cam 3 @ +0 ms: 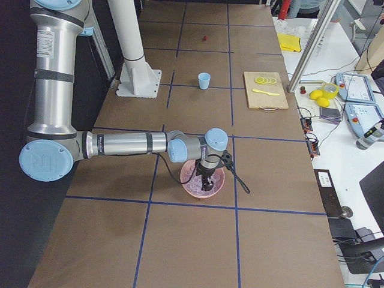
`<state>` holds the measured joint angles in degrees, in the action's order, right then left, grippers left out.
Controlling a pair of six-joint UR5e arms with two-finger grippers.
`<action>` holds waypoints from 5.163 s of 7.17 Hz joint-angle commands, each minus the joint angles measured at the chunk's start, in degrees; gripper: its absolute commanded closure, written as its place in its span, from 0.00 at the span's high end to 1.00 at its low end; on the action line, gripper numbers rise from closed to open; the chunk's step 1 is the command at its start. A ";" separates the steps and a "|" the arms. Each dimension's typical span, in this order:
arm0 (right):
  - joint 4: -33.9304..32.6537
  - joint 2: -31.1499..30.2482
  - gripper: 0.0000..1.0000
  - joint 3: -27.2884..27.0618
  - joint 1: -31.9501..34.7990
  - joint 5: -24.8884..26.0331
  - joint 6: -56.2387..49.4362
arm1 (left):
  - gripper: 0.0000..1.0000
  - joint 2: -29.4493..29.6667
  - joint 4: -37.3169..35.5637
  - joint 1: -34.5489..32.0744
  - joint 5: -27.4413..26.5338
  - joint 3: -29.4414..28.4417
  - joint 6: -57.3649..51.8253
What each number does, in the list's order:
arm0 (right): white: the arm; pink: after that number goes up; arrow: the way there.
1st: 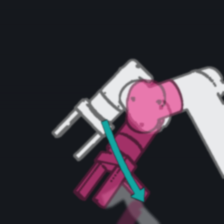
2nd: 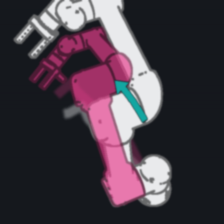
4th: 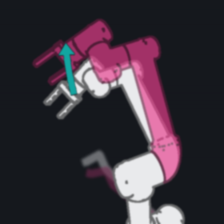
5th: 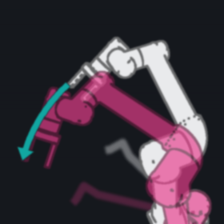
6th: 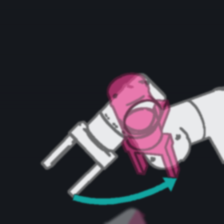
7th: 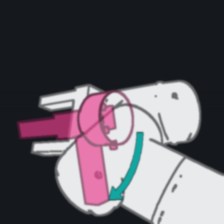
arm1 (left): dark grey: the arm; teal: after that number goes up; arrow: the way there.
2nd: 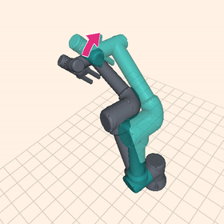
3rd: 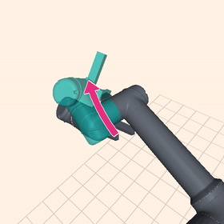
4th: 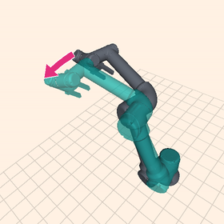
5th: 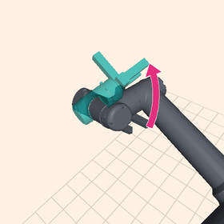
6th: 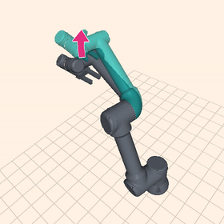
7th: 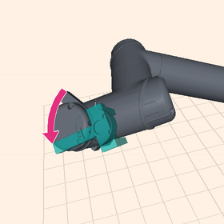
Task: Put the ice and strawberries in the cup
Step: 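Close the right gripper on an ice cube in the bowl, then lift the ice cube and carry it over the light-blue cup, then open the right gripper to drop the ice cube into the cup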
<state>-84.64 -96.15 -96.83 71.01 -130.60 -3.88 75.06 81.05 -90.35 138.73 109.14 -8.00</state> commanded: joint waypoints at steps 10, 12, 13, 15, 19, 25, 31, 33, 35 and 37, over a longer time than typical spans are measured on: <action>0.00 -0.52 0.00 -3.25 0.96 0.87 -1.04 | 1.00 0.00 0.16 0.00 0.05 0.02 0.00; -0.09 -5.08 0.00 -9.47 2.20 0.78 -0.34 | 1.00 0.00 0.16 0.00 0.05 0.11 0.00; -0.52 -6.32 0.00 -13.43 2.29 0.26 1.32 | 1.00 0.00 0.16 0.00 0.05 0.11 0.00; -0.18 -5.55 0.00 -17.94 1.94 -0.97 13.66 | 1.00 0.00 0.16 0.00 1.80 0.11 0.00; -0.18 9.16 0.01 -24.54 -14.27 -2.39 51.23 | 1.00 0.00 0.42 0.00 1.89 0.19 0.00; -0.35 44.44 0.02 -5.42 -40.85 20.63 87.81 | 1.00 0.00 0.42 0.00 2.95 0.20 0.09; -0.35 50.10 0.39 3.40 -42.79 21.70 88.17 | 1.00 0.00 0.33 0.00 3.74 0.81 0.09; -0.35 49.92 0.44 3.58 -43.24 21.79 88.17 | 1.00 0.00 0.25 0.00 3.83 0.81 0.09; -0.18 49.92 0.60 2.97 -43.15 22.05 88.26 | 1.00 0.00 0.25 0.09 3.83 0.81 0.09; -0.61 46.09 0.92 -3.58 -39.91 20.57 88.08 | 1.00 0.00 0.33 0.09 3.74 0.81 0.18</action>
<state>-84.96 -47.33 -96.15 29.31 -109.14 84.25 75.02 81.31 -90.27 142.54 109.95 -7.89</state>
